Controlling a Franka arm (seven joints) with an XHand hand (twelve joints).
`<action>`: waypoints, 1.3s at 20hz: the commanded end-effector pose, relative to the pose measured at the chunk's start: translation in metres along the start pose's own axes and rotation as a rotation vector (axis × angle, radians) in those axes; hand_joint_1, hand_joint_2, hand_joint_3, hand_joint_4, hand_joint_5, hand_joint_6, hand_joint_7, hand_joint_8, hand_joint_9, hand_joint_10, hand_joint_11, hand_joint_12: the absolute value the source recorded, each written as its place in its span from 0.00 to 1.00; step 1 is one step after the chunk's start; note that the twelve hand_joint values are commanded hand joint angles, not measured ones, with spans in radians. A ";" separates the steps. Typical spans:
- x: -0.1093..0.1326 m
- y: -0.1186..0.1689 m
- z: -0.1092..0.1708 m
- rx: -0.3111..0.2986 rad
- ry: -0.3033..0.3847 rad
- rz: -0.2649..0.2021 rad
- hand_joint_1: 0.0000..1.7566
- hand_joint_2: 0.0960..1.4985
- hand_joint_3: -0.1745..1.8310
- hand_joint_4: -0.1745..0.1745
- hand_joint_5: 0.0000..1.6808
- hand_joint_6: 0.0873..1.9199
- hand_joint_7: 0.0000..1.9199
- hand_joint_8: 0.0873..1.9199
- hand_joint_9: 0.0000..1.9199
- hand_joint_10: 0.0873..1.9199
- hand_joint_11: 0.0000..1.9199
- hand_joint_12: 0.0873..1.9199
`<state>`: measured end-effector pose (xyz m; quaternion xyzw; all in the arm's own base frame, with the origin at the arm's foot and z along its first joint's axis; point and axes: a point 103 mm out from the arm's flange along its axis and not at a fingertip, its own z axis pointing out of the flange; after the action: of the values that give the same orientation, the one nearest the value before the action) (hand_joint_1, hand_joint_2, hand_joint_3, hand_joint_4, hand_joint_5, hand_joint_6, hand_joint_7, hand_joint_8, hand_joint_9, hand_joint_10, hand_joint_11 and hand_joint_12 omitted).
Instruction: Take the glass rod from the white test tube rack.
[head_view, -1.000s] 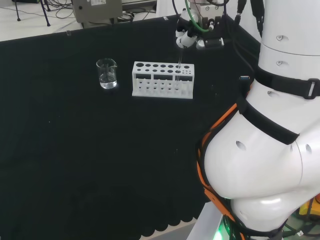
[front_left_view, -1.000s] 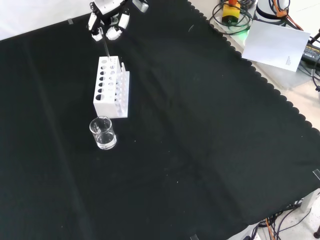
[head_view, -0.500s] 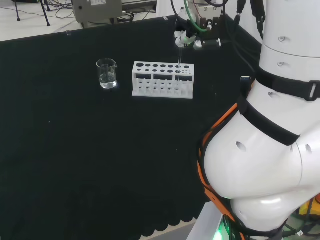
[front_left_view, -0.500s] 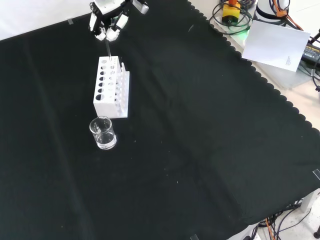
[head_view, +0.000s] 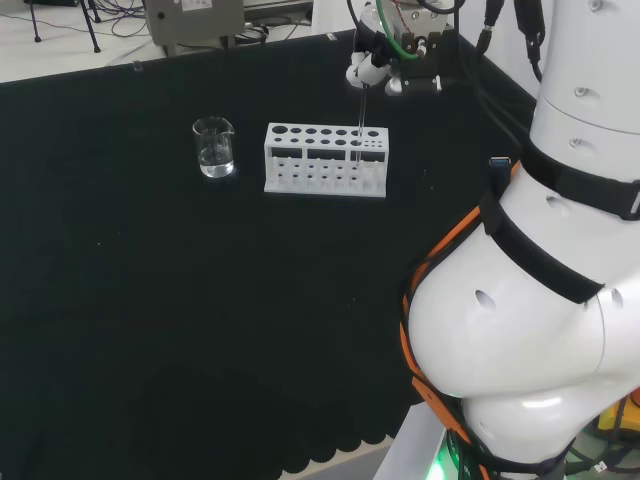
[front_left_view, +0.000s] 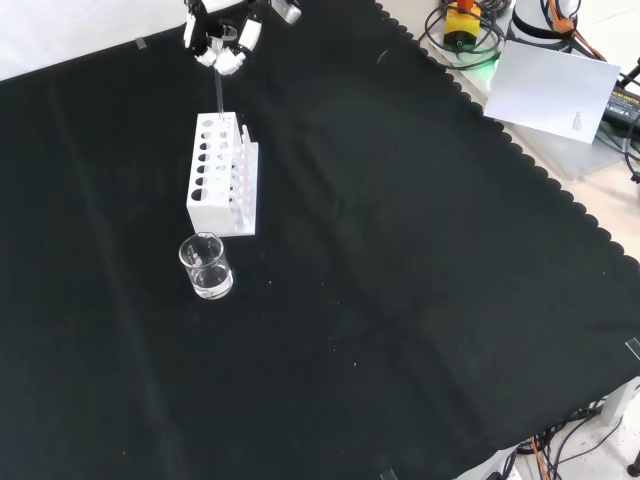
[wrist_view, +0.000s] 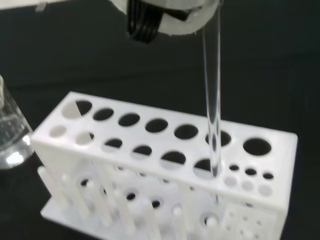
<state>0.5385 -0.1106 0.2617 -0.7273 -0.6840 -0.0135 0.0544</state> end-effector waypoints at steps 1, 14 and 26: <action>0.013 -0.003 -0.027 -0.017 0.022 0.015 0.68 0.42 0.47 0.00 0.66 0.50 0.74 0.60 0.90 0.41 0.93 0.34; 0.047 -0.022 -0.079 0.003 -0.017 -0.016 0.69 0.38 0.47 0.00 0.72 0.41 0.77 0.51 0.94 0.30 0.92 0.26; 0.073 -0.035 -0.106 -0.067 -0.011 -0.048 0.69 0.38 0.47 0.00 0.73 0.38 0.78 0.50 0.95 0.27 0.93 0.23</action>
<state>0.5165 -0.0565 0.3718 -0.7166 -0.6962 -0.0281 0.0300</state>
